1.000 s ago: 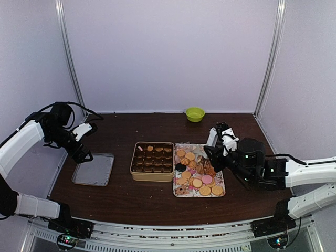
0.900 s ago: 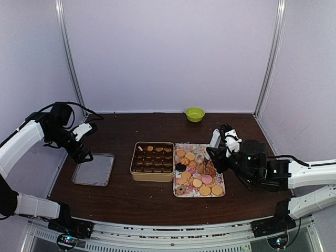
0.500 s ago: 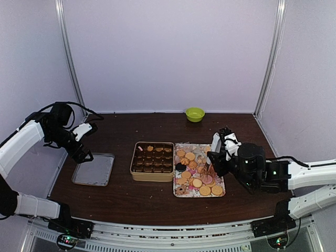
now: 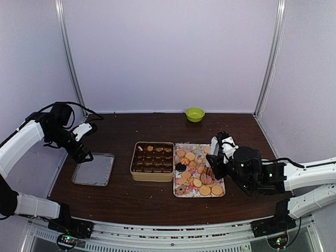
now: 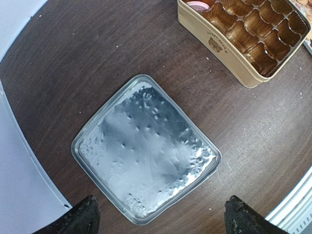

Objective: Pack the cookies
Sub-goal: Pick up the fake cookies from the plate.

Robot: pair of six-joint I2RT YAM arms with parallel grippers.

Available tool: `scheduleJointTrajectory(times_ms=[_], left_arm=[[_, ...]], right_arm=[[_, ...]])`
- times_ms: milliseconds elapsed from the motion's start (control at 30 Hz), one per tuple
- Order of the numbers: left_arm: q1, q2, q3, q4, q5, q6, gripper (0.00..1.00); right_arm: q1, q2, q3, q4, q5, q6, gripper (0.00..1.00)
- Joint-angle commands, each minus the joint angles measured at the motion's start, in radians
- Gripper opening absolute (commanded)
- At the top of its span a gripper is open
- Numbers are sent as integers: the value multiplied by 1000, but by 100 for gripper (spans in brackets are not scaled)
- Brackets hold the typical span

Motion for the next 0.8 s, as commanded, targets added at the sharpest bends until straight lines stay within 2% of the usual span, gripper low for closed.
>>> scheduleJointTrajectory(times_ms=[0,267,433,567,767], left_arm=[[7,-1,22,-3,17,-7,91],[7,-3,23,-4,14,-7,91],[7,-6,23,-4,8,-7,91],[7,-13,17,-4,3,-3,92],[7,-32,0,-4,-14,2,92]], right_arm=[[9,-38,1,19,22,-2,33],[11,-84,74,-15,20,-56,33],[10,-52,137,18,16,-102,33],[4,57,240,84,-13,-153,33],[-25,348,514,111,-90,-240,33]])
